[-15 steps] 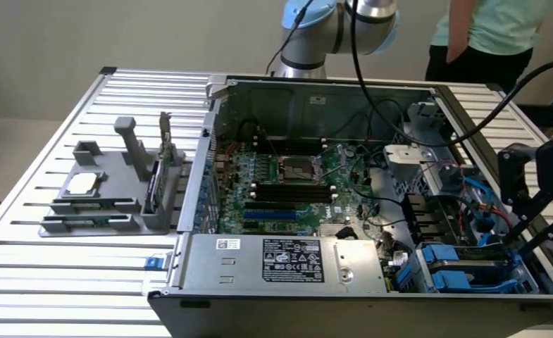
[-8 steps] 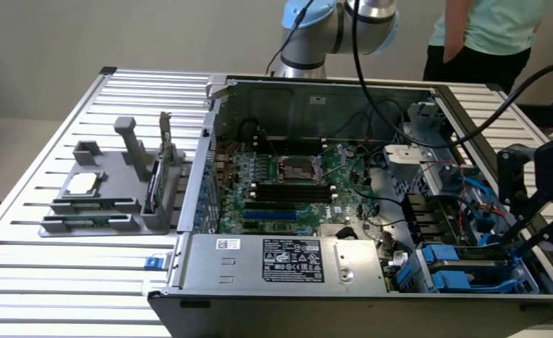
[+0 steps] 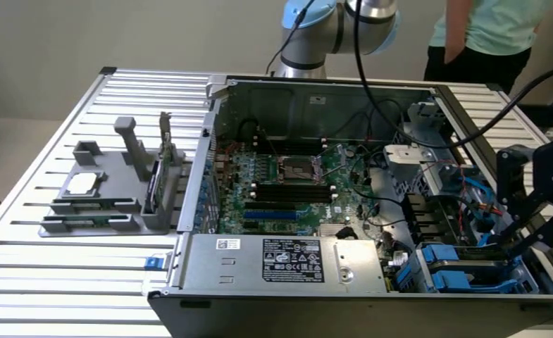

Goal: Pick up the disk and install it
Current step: 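Insert the first disk wire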

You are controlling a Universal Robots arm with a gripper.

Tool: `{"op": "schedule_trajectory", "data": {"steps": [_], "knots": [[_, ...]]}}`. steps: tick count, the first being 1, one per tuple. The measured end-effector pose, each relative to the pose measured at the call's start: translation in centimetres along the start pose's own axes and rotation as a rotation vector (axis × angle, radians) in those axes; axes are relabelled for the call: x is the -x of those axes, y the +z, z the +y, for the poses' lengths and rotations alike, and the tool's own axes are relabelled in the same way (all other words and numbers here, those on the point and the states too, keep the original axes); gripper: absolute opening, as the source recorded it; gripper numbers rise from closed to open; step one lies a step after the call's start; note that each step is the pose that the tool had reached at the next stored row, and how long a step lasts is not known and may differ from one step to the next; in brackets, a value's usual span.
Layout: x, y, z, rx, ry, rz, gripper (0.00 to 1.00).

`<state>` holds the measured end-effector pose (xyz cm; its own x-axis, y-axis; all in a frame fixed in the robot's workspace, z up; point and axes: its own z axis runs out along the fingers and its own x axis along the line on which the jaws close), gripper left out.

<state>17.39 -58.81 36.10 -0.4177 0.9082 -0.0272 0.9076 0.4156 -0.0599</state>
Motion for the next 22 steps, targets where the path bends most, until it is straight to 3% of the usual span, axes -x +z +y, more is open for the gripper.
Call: {"op": "schedule_trajectory", "data": {"steps": [7,14,16,17,19,22], "knots": [[-0.01,0.39,0.02,-0.0012,0.084,0.0086,0.24],[0.25,0.78,-0.07,0.0039,0.117,0.0286,0.24],[0.41,0.79,-0.16,0.0032,0.12,0.0342,0.25],[0.5,0.8,-0.2,0.0028,0.122,0.037,0.31],[0.66,0.82,-0.26,0.0036,0.123,0.0453,0.31],[0.84,0.92,-0.33,0.01,0.122,0.0665,0.31]]}}
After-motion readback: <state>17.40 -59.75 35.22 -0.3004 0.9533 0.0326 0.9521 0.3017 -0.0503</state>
